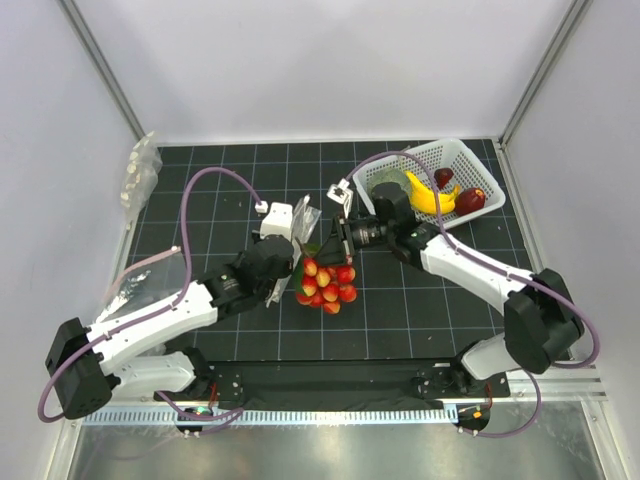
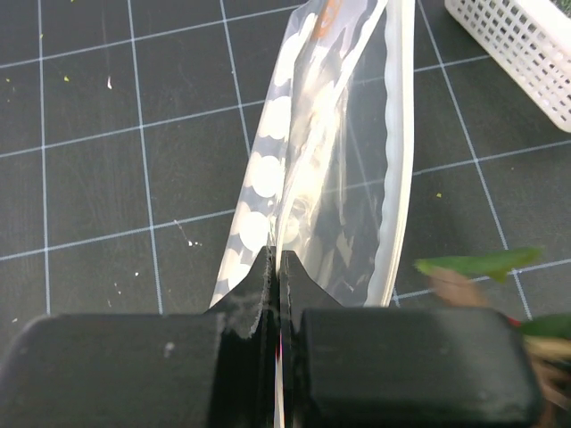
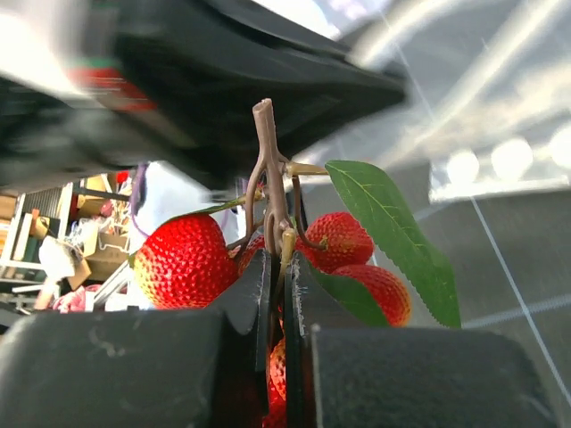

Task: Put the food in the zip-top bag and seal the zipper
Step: Place the fake fruit in the zipper food storage bag.

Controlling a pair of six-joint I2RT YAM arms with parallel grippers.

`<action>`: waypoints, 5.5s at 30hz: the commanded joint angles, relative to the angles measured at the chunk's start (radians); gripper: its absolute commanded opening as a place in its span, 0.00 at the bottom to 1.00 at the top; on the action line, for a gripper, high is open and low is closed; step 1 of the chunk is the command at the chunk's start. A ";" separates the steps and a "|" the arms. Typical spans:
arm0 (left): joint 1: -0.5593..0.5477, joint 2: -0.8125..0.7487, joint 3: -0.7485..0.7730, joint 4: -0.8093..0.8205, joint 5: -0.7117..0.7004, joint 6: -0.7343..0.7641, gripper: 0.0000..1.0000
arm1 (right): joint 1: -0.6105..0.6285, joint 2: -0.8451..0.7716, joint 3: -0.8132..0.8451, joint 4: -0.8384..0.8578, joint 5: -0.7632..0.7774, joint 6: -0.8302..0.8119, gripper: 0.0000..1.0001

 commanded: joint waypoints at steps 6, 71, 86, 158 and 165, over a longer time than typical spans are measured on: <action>-0.004 -0.049 -0.039 0.131 0.017 0.043 0.01 | 0.018 0.116 0.102 -0.210 0.065 -0.019 0.01; -0.250 0.053 -0.119 0.565 0.000 0.132 0.00 | -0.032 -0.335 -0.320 0.143 1.093 0.713 0.01; -0.244 0.060 -0.042 0.441 0.247 0.001 0.00 | 0.203 -0.339 -0.272 0.062 1.594 0.607 0.01; 0.023 0.099 -0.184 0.680 0.617 -0.286 0.00 | 0.274 -0.464 -0.087 -0.588 1.883 1.349 0.01; 0.023 0.109 -0.217 0.773 0.551 -0.319 0.01 | 0.274 -0.366 0.030 -0.764 1.841 1.699 0.01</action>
